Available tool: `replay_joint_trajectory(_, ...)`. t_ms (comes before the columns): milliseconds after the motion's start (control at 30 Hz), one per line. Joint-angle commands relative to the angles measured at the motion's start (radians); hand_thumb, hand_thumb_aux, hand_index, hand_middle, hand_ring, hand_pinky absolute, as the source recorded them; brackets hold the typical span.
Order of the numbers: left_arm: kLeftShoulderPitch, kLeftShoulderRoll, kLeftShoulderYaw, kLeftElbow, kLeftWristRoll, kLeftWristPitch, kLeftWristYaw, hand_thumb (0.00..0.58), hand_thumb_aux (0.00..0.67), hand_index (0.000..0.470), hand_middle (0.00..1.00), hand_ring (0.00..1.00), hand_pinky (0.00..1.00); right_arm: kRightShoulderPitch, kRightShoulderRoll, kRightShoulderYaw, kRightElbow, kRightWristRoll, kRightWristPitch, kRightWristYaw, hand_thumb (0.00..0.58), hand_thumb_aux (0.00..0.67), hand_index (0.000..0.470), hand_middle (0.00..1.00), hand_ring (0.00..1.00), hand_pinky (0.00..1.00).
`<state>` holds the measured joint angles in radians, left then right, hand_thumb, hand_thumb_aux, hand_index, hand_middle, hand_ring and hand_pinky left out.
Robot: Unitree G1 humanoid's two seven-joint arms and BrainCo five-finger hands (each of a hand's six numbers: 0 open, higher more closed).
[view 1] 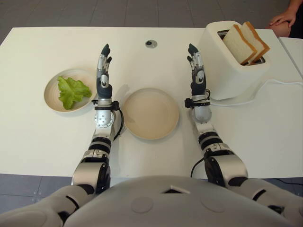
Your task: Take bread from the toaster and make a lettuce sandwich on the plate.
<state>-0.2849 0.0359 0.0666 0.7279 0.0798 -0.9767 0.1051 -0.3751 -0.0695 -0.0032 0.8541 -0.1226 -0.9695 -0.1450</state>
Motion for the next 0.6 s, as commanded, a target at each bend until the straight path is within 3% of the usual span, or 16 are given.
replay_joint_trajectory(33,-0.006,-0.011,0.0,0.014,0.002,0.005,0.007,0.0,0.0,0.0,0.0,0.0,0.0,0.023,-0.039,-0.009,0.042,-0.034,-0.014,-0.012,0.0,0.0,0.0,0.0,0.0,0.0)
replay_joint_trajectory(200,-0.017,-0.016,-0.002,0.02,0.012,0.01,0.022,0.0,0.0,0.0,0.0,0.0,0.0,0.012,-0.062,-0.014,0.045,-0.072,-0.012,-0.047,0.0,0.0,0.0,0.0,0.0,0.0)
replay_joint_trajectory(267,-0.025,-0.013,0.002,0.029,0.011,0.012,0.027,0.0,0.0,0.0,0.0,0.0,0.0,0.048,-0.086,-0.027,-0.106,-0.156,-0.031,-0.094,0.0,0.0,0.0,0.0,0.0,0.0)
replay_joint_trajectory(300,-0.027,-0.012,0.006,0.03,0.003,0.013,0.026,0.0,0.0,0.0,0.0,0.0,0.0,0.091,-0.105,-0.074,-0.281,-0.22,-0.014,-0.121,0.0,0.0,0.0,0.0,0.0,0.0)
replay_joint_trajectory(367,-0.023,-0.018,0.006,0.022,0.001,0.014,0.026,0.0,0.0,0.0,0.0,0.0,0.0,0.183,-0.163,-0.218,-0.643,-0.286,0.072,-0.127,0.0,0.0,0.0,0.0,0.0,0.0)
replay_joint_trajectory(433,-0.015,-0.028,-0.006,0.009,0.013,0.011,0.026,0.0,0.0,0.0,0.0,0.0,0.0,0.244,-0.275,-0.402,-0.819,-0.322,0.209,-0.118,0.0,0.0,0.0,0.0,0.0,0.0)
replay_joint_trajectory(500,-0.011,-0.039,-0.015,0.003,0.017,0.012,0.024,0.0,0.0,0.0,0.0,0.0,0.0,0.274,-0.415,-0.534,-0.785,-0.377,0.384,-0.106,0.0,0.0,0.0,0.0,0.0,0.0)
replay_joint_trajectory(600,-0.009,-0.047,-0.02,-0.001,0.023,0.014,0.024,0.0,0.0,0.0,0.0,0.0,0.0,0.293,-0.55,-0.572,-0.645,-0.414,0.574,-0.071,0.0,0.0,0.0,0.0,0.0,0.0)
